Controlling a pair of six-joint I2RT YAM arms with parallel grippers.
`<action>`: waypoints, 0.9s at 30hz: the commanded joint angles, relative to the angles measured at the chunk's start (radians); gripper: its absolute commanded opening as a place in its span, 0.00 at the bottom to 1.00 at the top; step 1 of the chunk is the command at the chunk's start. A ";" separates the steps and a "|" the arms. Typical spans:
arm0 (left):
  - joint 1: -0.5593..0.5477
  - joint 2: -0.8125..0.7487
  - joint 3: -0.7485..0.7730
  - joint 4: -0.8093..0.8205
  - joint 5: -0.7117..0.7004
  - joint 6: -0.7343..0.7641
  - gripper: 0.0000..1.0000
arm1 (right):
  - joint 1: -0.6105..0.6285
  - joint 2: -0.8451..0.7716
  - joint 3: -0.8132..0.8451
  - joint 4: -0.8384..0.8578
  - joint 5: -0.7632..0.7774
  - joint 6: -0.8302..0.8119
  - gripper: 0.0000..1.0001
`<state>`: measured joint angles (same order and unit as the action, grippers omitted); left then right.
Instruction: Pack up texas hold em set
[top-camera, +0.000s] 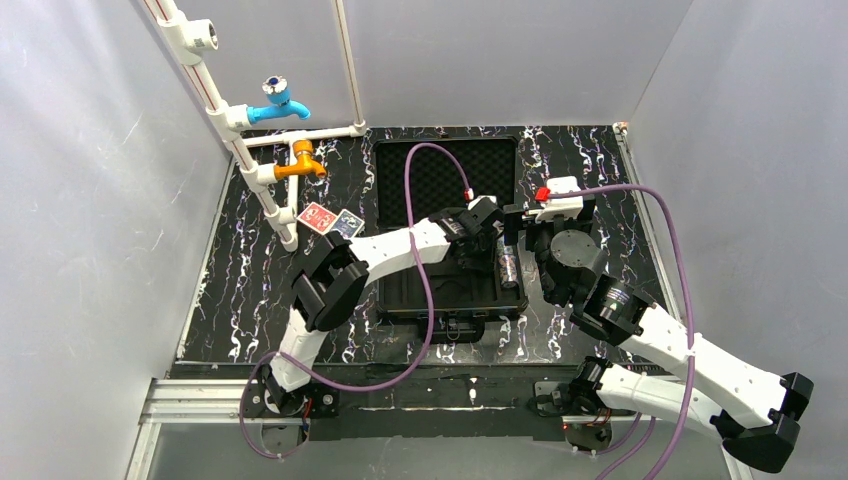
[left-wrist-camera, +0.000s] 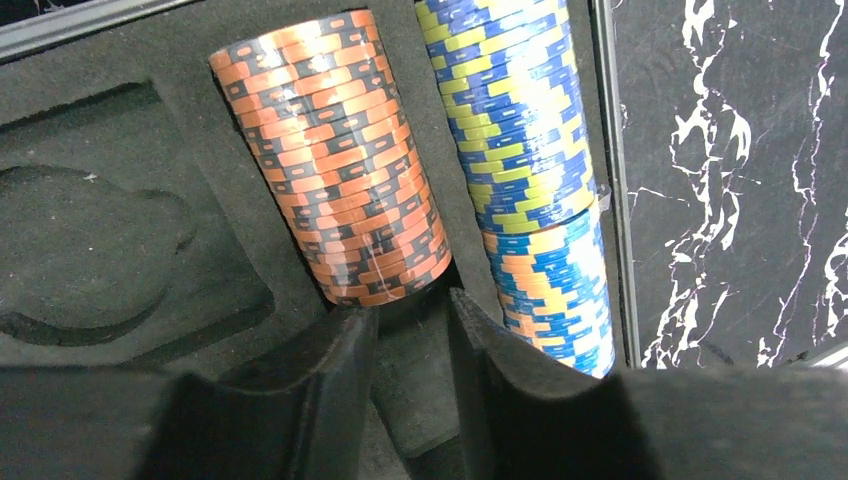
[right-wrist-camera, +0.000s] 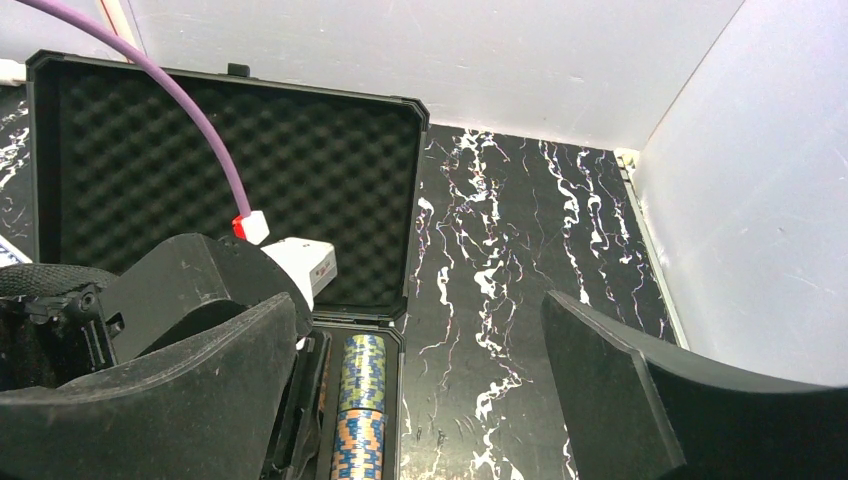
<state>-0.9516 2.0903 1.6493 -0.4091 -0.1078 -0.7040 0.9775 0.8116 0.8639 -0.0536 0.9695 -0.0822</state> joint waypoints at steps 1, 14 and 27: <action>0.028 -0.114 -0.043 0.039 -0.069 0.010 0.38 | 0.004 -0.012 0.020 0.044 0.019 0.000 1.00; 0.028 -0.464 -0.303 -0.055 -0.127 -0.040 0.60 | 0.004 -0.027 0.017 0.089 0.011 0.017 1.00; 0.039 -0.854 -0.502 -0.416 -0.421 -0.154 0.81 | 0.004 0.000 0.032 0.069 -0.035 0.060 1.00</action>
<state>-0.9218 1.3457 1.2079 -0.6666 -0.3912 -0.7933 0.9775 0.8112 0.8639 -0.0261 0.9474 -0.0490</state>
